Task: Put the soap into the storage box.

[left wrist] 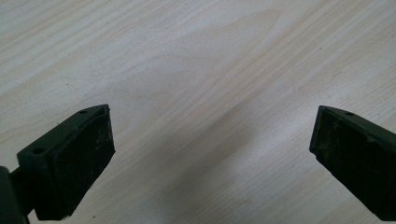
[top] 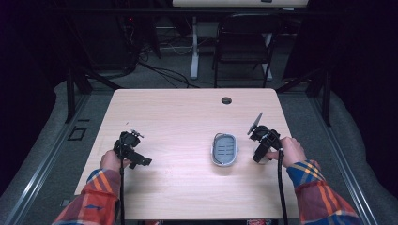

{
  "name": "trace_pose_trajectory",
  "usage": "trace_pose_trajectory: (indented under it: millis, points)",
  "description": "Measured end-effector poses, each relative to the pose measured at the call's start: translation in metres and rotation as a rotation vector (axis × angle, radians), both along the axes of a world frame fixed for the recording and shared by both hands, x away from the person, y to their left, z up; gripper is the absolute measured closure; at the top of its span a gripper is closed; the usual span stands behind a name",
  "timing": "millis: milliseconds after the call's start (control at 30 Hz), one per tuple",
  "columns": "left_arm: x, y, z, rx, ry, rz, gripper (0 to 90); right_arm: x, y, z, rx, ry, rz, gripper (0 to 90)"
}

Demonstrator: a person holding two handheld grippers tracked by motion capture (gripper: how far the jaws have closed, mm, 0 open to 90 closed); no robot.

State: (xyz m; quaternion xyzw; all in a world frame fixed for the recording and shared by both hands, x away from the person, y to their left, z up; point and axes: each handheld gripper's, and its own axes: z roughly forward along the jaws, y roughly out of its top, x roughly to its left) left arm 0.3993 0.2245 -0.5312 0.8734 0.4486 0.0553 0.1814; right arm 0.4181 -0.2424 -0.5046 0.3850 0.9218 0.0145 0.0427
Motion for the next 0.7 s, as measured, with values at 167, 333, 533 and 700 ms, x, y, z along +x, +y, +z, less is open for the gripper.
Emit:
trace_pose_trajectory:
  millis: [167, 333, 533, 700]
  points:
    - [0.0, -0.001, -0.001, 0.0, 0.002, -0.006, 0.0, 0.002, 0.005, -0.001, 0.009, -0.003, 0.003, 24.0]
    - [0.0, -0.001, -0.001, 0.0, 0.002, -0.006, 0.0, 0.004, 0.008, 0.002, 0.007, -0.005, 0.009, 24.0]
    - [0.0, -0.001, 0.0, 0.001, 0.001, -0.007, 0.0, 0.008, 0.012, 0.007, 0.011, -0.009, 0.018, 24.0]
    - [0.0, -0.001, -0.001, -0.001, 0.003, -0.006, 0.0, 0.01, 0.015, 0.011, 0.005, -0.011, 0.02, 24.0]
